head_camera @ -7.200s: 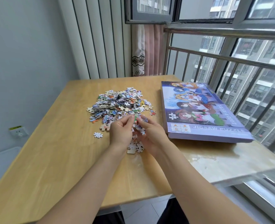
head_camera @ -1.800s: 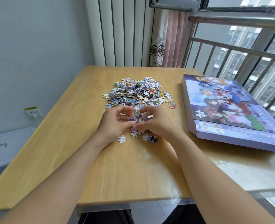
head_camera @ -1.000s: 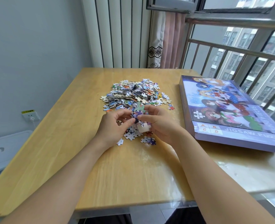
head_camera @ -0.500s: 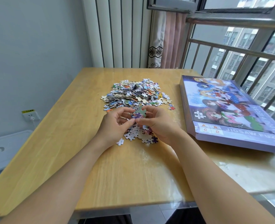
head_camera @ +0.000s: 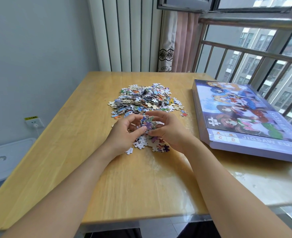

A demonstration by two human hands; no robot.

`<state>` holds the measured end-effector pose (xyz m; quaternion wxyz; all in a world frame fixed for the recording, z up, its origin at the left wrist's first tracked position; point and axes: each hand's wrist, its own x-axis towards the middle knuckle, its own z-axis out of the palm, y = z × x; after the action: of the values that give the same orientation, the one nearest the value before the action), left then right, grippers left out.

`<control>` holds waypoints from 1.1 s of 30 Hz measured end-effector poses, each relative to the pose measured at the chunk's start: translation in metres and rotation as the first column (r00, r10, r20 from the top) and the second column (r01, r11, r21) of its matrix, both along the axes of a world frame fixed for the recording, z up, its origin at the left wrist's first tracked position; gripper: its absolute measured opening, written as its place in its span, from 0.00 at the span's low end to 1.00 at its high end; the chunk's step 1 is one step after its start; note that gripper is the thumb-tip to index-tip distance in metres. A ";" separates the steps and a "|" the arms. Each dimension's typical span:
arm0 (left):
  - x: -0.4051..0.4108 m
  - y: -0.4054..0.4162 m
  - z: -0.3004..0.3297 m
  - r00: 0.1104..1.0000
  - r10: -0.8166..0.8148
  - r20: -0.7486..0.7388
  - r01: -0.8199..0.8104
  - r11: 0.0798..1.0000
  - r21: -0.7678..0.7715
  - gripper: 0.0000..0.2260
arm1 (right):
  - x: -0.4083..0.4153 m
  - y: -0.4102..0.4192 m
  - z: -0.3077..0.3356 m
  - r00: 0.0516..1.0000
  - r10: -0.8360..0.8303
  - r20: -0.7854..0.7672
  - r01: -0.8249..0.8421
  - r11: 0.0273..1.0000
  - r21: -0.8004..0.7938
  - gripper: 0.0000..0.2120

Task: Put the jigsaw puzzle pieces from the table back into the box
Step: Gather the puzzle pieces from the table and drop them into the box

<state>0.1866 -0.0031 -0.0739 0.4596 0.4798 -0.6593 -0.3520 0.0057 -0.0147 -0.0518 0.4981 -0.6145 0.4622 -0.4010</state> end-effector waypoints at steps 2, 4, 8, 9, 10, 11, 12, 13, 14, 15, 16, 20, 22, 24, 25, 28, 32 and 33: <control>0.000 -0.001 -0.001 1.000 -0.006 0.002 0.006 1.000 0.009 0.11 | -0.002 -0.003 -0.002 0.999 -0.041 0.006 0.040 0.999 0.021 0.31; 0.000 0.000 0.000 1.000 0.004 -0.026 -0.004 1.000 0.013 0.09 | -0.004 -0.004 -0.002 0.996 -0.085 0.011 0.084 0.996 0.034 0.31; -0.003 0.001 0.004 0.993 0.036 -0.109 -0.031 0.998 0.046 0.10 | -0.012 -0.003 0.004 0.976 -0.163 0.148 0.157 0.986 0.048 0.28; -0.003 0.001 0.004 0.991 0.041 -0.128 -0.034 0.998 0.055 0.10 | -0.013 -0.003 0.006 0.960 -0.181 0.215 0.171 0.983 0.063 0.27; -0.002 0.001 0.005 0.988 0.046 -0.145 -0.037 0.997 0.064 0.10 | -0.015 -0.003 0.008 0.935 -0.196 0.295 0.177 0.980 0.090 0.25; -0.002 0.001 0.006 0.986 0.050 -0.159 -0.039 0.997 0.071 0.10 | -0.017 -0.003 0.011 0.903 -0.205 0.377 0.171 0.978 0.123 0.24; -0.002 0.001 0.007 0.984 0.054 -0.170 -0.042 0.996 0.076 0.10 | -0.019 -0.003 0.013 0.868 -0.209 0.451 0.155 0.976 0.153 0.23; -0.002 0.001 0.007 0.982 0.057 -0.181 -0.043 0.996 0.078 0.11 | -0.020 -0.003 0.014 0.835 -0.204 0.511 0.131 0.976 0.175 0.23; -0.002 0.002 0.008 0.980 0.059 -0.189 -0.044 0.996 0.081 0.10 | -0.021 -0.003 0.016 0.810 -0.188 0.556 0.099 0.977 0.187 0.22; -0.002 0.002 0.008 0.979 0.059 -0.193 -0.043 0.995 0.084 0.10 | -0.020 -0.002 0.017 0.794 -0.163 0.586 0.063 0.980 0.188 0.22; -0.002 0.002 0.009 0.979 0.058 -0.195 -0.041 0.995 0.088 0.10 | -0.017 -0.001 0.017 0.788 -0.135 0.601 0.029 0.983 0.182 0.22; -0.003 0.004 0.011 0.978 0.031 -0.204 -0.011 0.995 0.095 0.07 | 0.001 0.006 0.015 0.852 -0.006 0.524 -0.026 0.998 0.054 0.18; -0.004 0.005 0.013 0.978 0.021 -0.209 -0.001 0.995 0.095 0.06 | 0.006 0.004 0.012 0.922 -0.011 0.387 0.051 0.994 -0.093 0.19; -0.003 0.005 0.013 0.977 0.019 -0.212 0.002 0.995 0.101 0.06 | 0.009 0.003 0.010 0.955 -0.083 0.286 0.141 0.972 -0.188 0.20; -0.003 0.005 0.013 0.978 0.021 -0.207 0.000 0.995 0.103 0.06 | 0.011 0.003 0.009 0.957 -0.102 0.270 0.162 0.965 -0.207 0.20; -0.001 0.005 0.013 0.979 0.029 -0.203 -0.006 0.993 0.116 0.06 | 0.013 0.003 0.009 0.955 -0.111 0.275 0.176 0.958 -0.224 0.20; 0.001 0.004 0.014 0.976 0.030 -0.215 0.002 0.989 0.149 0.07 | 0.011 -0.001 0.005 0.939 -0.155 0.309 0.216 0.960 -0.176 0.19; 0.002 0.003 0.014 0.977 0.028 -0.214 0.005 0.988 0.154 0.08 | 0.011 -0.002 0.004 0.940 -0.164 0.298 0.222 0.959 -0.173 0.18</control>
<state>0.1883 0.0004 -0.0600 0.4919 0.4766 -0.5738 -0.4490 0.0171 -0.0169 -0.0483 0.4509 -0.5505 0.4015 -0.5766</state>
